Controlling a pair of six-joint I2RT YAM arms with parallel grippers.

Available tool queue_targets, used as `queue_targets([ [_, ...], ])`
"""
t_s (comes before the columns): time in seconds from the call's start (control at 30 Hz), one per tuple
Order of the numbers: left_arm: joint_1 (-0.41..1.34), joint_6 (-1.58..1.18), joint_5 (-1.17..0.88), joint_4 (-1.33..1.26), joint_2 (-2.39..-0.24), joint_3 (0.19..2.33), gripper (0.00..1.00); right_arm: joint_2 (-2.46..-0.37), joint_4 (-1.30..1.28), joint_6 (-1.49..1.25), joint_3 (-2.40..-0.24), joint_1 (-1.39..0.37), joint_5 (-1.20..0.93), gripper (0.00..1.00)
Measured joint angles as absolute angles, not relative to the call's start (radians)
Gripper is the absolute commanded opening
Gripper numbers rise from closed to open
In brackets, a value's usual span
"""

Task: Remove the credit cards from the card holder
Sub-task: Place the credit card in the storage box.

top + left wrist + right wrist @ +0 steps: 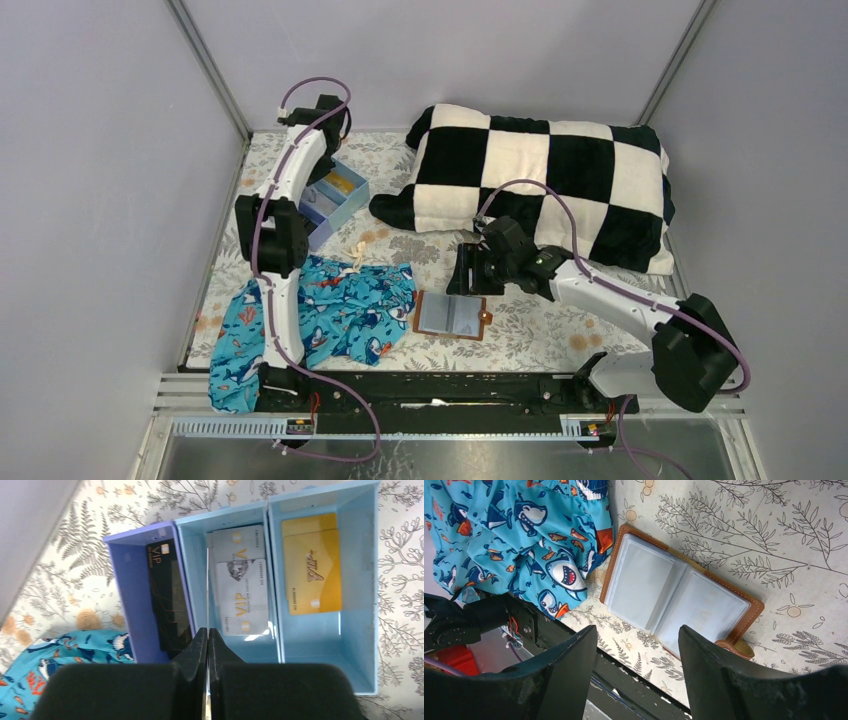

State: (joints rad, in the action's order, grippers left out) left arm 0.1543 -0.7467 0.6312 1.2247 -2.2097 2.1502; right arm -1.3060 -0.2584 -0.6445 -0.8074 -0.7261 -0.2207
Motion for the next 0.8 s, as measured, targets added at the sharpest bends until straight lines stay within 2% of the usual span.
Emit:
queue_targets([
  [0.67,0.146,-0.887,0.506,1.185,-2.248,2.067,0.0,-1.406,-0.289,-0.604,-0.884,-0.709,-0.229,0.69],
  [0.77,0.146,-0.911,0.504,1.188,-2.249,2.067,0.13,-1.406,-0.301,-0.601,-0.884,-0.706,-0.23,0.69],
  [0.8,0.146,-0.917,0.502,1.188,-2.249,2.067,0.2,-1.406,-0.303,-0.601,-0.884,-0.706,-0.23,0.7],
])
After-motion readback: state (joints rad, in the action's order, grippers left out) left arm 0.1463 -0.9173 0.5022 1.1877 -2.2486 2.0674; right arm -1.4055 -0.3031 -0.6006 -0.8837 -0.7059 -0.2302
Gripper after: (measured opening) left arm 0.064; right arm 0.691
